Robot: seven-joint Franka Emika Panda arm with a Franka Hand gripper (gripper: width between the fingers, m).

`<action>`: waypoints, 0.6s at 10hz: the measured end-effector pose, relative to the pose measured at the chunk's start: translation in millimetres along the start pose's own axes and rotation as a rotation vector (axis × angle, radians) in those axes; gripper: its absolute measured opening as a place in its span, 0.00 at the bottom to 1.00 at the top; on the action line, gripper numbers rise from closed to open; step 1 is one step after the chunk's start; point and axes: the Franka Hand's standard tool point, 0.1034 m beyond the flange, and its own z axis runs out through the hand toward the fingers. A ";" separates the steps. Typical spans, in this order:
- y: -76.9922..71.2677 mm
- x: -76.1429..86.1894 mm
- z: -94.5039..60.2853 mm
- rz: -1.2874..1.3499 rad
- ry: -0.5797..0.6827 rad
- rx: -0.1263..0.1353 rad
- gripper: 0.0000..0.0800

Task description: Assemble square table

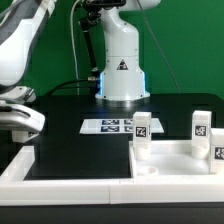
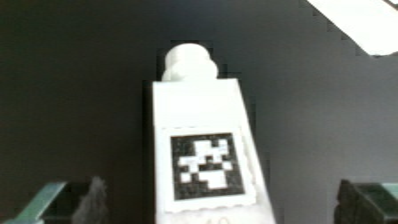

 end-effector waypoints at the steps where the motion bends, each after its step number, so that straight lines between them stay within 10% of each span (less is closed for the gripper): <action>1: 0.9 0.5 2.6 0.003 -0.005 0.000 0.81; 6: 1.2 0.5 2.9 0.004 -0.006 -0.001 0.36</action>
Offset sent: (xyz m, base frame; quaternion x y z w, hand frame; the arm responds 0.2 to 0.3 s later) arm 0.0000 0.0000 0.0000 0.0000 0.0000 0.0000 1.0000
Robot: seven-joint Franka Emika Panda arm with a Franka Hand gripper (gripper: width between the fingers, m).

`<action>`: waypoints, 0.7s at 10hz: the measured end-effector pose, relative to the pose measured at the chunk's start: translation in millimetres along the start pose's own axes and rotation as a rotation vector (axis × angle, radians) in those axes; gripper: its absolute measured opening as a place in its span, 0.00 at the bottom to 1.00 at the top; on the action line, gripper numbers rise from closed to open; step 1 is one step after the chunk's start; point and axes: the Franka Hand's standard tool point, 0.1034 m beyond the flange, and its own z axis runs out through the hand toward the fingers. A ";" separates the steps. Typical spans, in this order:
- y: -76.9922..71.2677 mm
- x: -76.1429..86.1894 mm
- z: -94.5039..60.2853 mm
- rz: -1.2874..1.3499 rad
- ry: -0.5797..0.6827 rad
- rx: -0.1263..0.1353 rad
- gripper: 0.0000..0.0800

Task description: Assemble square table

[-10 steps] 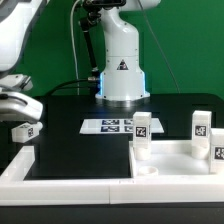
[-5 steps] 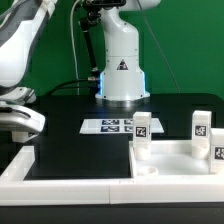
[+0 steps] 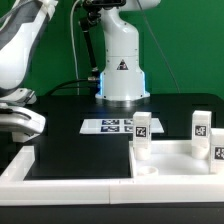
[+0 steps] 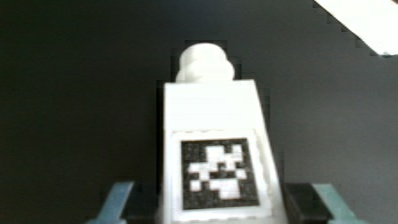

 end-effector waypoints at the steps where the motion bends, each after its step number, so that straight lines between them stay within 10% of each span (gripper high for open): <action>1: 0.0 0.0 0.0 0.000 0.000 0.000 0.36; 5: -0.2 0.0 0.0 0.000 0.000 0.000 0.36; 7: -39.3 -9.7 -17.2 -0.011 0.002 -0.028 0.36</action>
Offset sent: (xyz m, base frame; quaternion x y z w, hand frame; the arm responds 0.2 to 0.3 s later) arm 0.0000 0.0000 0.0000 0.0000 0.0000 0.0000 1.0000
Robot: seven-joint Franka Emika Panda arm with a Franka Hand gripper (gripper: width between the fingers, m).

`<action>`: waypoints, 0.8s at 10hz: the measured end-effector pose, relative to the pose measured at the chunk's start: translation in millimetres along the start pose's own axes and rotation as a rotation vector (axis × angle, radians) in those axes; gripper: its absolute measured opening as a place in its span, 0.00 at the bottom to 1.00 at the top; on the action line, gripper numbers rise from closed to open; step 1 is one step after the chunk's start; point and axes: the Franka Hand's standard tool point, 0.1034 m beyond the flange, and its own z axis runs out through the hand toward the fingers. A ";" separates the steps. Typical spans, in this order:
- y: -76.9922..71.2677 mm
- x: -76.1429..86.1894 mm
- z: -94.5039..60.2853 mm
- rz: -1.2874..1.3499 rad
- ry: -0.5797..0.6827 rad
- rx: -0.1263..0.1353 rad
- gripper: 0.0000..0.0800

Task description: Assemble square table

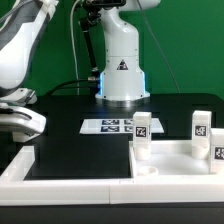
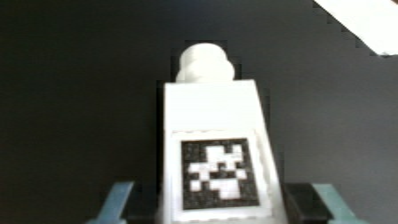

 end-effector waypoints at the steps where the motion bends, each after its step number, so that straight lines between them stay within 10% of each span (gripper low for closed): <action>1: -24.4 -8.5 -10.8 -0.006 0.026 -0.009 0.36; 3: -59.4 -26.2 -32.4 -0.011 0.045 -0.035 0.36; 7: -59.2 -14.2 -46.7 -0.041 0.293 -0.059 0.36; 8: -82.0 -21.5 -47.8 -0.003 0.350 -0.056 0.36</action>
Offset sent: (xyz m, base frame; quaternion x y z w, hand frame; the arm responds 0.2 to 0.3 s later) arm 0.0244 -0.0121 0.0476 -0.0477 -0.0367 -0.0305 0.9977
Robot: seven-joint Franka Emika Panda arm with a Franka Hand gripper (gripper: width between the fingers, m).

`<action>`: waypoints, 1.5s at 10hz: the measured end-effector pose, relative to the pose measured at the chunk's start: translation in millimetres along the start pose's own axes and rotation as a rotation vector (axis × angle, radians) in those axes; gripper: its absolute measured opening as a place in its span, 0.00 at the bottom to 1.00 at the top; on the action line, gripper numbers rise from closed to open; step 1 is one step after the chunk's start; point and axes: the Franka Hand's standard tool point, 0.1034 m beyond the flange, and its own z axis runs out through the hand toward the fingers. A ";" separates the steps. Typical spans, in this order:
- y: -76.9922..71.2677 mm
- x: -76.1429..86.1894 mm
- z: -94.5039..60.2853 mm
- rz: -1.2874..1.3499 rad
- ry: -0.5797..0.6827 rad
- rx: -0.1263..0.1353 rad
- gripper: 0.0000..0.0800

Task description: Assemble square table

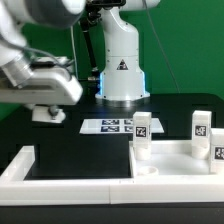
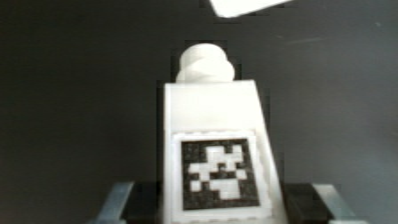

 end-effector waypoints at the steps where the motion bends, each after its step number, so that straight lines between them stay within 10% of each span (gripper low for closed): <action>1: -32.4 1.7 -10.2 0.048 0.107 0.010 0.36; 3: -99.8 -9.4 -65.6 0.085 0.264 0.012 0.36; 4: -106.3 -1.5 -78.5 0.075 0.350 0.022 0.36; 8: -117.8 7.4 -76.4 0.050 0.651 0.034 0.36; 12: -235.5 19.2 -72.2 0.174 0.970 0.100 0.36; 15: -243.9 19.4 -62.7 0.152 1.055 0.109 0.36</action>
Offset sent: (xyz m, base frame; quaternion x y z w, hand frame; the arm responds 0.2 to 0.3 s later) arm 0.0378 0.0146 0.0630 0.0102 0.1266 0.0806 0.9886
